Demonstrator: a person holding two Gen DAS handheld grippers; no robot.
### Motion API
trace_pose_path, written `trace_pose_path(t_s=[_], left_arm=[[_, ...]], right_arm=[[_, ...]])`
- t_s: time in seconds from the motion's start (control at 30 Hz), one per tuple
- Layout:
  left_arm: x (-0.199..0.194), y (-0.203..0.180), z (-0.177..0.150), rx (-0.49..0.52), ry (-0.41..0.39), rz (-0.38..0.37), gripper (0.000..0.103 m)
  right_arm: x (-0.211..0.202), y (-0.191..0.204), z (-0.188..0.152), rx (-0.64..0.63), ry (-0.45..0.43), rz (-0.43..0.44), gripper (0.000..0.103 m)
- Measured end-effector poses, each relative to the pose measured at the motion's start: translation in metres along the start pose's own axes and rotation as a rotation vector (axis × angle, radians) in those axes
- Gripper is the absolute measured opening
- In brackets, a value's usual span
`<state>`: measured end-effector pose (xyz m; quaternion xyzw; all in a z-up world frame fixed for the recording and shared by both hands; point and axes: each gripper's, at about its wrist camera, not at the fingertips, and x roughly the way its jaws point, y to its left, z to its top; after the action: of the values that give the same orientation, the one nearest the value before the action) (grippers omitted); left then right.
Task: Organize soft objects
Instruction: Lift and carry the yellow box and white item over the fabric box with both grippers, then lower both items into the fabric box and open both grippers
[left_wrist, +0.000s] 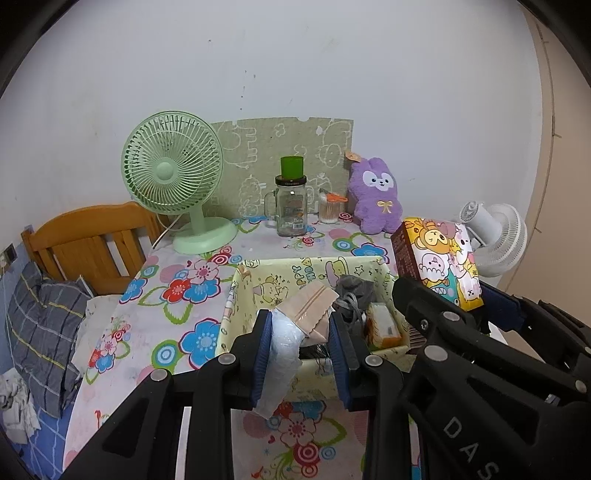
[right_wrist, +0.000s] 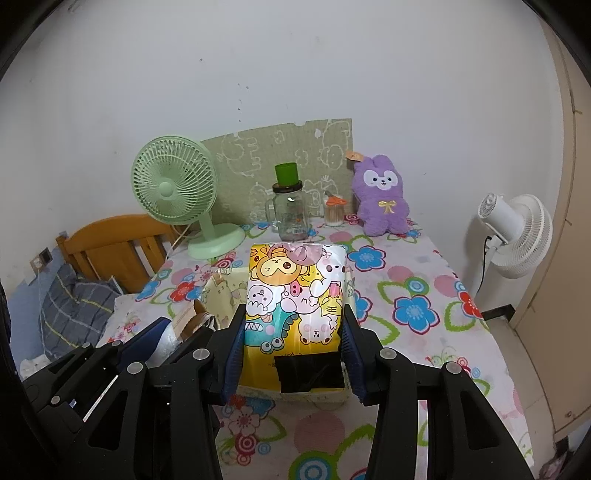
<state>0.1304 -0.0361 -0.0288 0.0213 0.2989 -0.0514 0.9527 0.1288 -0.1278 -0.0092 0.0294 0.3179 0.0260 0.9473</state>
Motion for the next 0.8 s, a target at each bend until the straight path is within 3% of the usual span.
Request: trace_pose_path(t_s=[0.8], left_arm=[[0.07,0.003,0.019,-0.026,0.043,-0.009,0.03]], right_arm=[[0.073,-0.012,0.021,0.015,0.028,0.017,0.05]])
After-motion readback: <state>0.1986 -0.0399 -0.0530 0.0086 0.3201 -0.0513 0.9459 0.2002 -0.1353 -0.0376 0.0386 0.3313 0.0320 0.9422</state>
